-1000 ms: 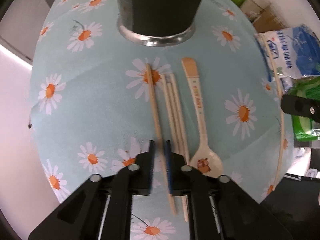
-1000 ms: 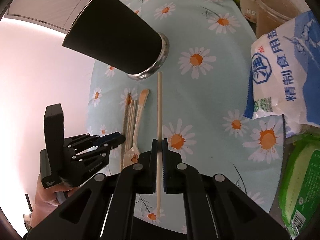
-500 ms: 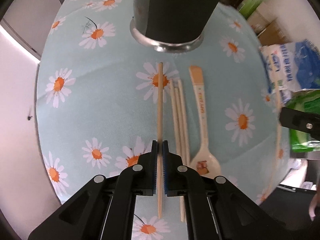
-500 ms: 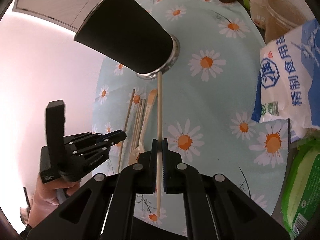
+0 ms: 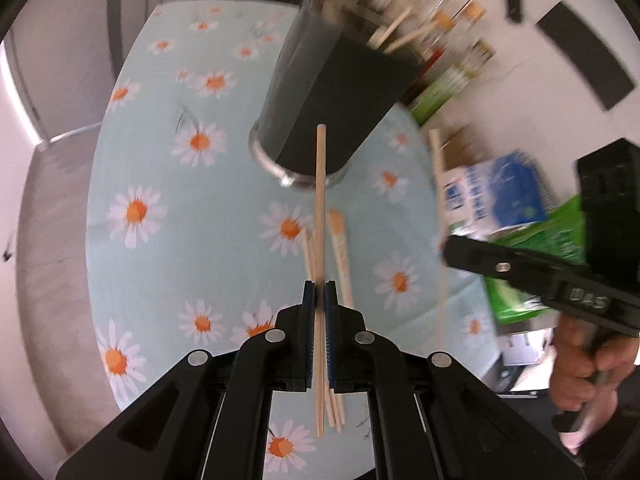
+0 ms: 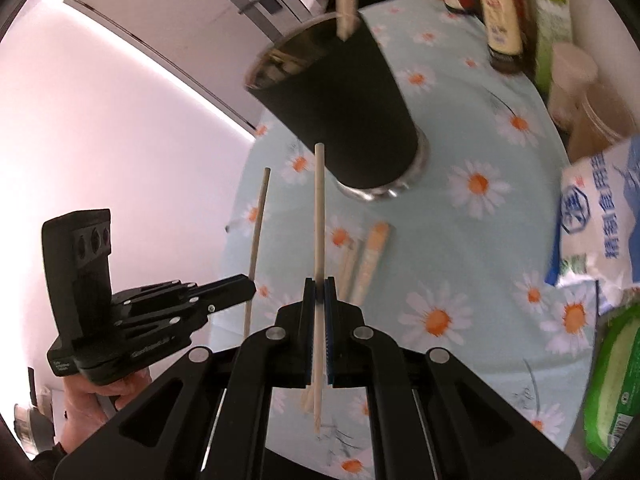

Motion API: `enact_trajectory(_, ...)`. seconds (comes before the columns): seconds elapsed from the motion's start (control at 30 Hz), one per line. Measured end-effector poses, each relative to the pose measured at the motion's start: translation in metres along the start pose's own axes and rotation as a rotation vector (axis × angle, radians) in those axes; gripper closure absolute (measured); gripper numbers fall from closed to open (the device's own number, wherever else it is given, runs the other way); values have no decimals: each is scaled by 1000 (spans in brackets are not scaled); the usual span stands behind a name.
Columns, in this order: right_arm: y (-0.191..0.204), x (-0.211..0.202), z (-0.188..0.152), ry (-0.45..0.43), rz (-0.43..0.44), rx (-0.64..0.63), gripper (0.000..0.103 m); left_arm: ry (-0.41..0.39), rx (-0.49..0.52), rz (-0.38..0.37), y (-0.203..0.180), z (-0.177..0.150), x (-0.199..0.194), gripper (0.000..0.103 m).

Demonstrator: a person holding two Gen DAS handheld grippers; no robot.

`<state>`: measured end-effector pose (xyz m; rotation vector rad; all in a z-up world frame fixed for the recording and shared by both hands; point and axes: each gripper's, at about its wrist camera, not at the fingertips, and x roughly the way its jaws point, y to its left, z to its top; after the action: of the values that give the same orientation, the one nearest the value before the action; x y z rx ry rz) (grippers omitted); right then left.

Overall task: Organize utensils
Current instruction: 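Lift both held chopsticks up and over the black holder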

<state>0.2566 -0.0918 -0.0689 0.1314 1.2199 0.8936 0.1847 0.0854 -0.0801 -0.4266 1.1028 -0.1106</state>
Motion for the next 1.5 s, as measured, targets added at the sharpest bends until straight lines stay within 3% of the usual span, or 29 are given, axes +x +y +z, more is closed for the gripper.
enact_trajectory(0.1, 16, -3, 5, -54, 33, -27, 98, -52, 44, -59, -5, 3, -19, 99)
enact_trajectory(0.33, 38, -10, 23, -166, 20, -49, 98, -169, 135, -146, -11, 25, -62, 99)
enact_trajectory(0.67, 50, -41, 61, -435, 20, -87, 98, -318, 231, -227, -18, 75, -82, 99)
enact_trajectory(0.87, 47, -62, 93, -580, 40, -108, 98, -465, 261, -274, -25, 106, -89, 99)
enact_trajectory(1.07, 51, -71, 117, -676, -7, -165, 98, -572, 269, -269, -26, 136, -85, 99)
enact_trajectory(1.3, 35, -61, 140, -711, -2, -168, 98, -672, 301, -232, -31, 152, -74, 99)
enact_trajectory(1.5, 15, -55, 150, -735, -4, -124, 98, -705, 305, -211, -29, 159, -58, 99)
